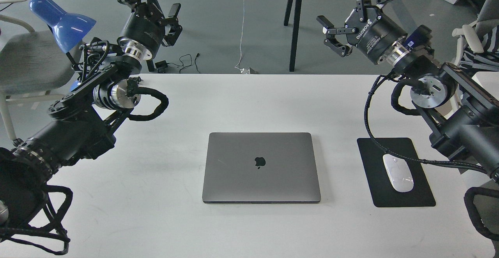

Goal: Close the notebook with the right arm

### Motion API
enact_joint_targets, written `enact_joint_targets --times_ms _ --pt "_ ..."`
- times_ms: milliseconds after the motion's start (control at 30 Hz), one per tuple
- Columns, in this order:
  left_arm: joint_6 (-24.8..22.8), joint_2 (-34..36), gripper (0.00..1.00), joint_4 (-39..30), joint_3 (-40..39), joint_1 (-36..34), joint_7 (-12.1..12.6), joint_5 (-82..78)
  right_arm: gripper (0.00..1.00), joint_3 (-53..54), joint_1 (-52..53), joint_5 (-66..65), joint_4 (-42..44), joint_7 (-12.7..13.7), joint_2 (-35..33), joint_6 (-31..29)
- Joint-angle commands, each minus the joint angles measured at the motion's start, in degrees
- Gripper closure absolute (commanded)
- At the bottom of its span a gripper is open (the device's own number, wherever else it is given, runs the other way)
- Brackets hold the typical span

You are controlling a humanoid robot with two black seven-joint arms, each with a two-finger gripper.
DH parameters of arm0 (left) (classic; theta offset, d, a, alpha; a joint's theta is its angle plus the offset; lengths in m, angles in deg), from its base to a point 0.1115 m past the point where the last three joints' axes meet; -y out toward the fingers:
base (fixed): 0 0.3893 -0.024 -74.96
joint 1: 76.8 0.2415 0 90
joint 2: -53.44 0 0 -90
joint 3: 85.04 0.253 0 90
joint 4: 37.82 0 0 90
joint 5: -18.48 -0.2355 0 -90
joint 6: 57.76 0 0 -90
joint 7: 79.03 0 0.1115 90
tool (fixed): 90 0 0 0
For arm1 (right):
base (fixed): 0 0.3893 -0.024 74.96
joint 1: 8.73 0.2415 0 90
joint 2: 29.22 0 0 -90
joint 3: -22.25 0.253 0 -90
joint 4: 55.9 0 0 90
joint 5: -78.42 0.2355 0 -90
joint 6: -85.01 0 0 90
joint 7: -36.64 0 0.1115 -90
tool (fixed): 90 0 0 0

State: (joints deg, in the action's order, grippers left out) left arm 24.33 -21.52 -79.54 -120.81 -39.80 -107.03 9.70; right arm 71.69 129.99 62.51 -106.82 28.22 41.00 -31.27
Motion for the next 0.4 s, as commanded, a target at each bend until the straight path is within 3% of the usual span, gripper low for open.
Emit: enact_joint_targets --times_ms 0,367 --pt "0.0 0.0 0.0 0.0 0.0 0.0 0.0 0.0 0.0 0.1 -0.1 0.0 0.0 0.0 0.1 0.0" --pt "0.0 0.0 0.0 0.0 0.1 0.0 0.0 0.0 0.0 0.0 0.0 0.0 -0.1 0.0 0.8 0.0"
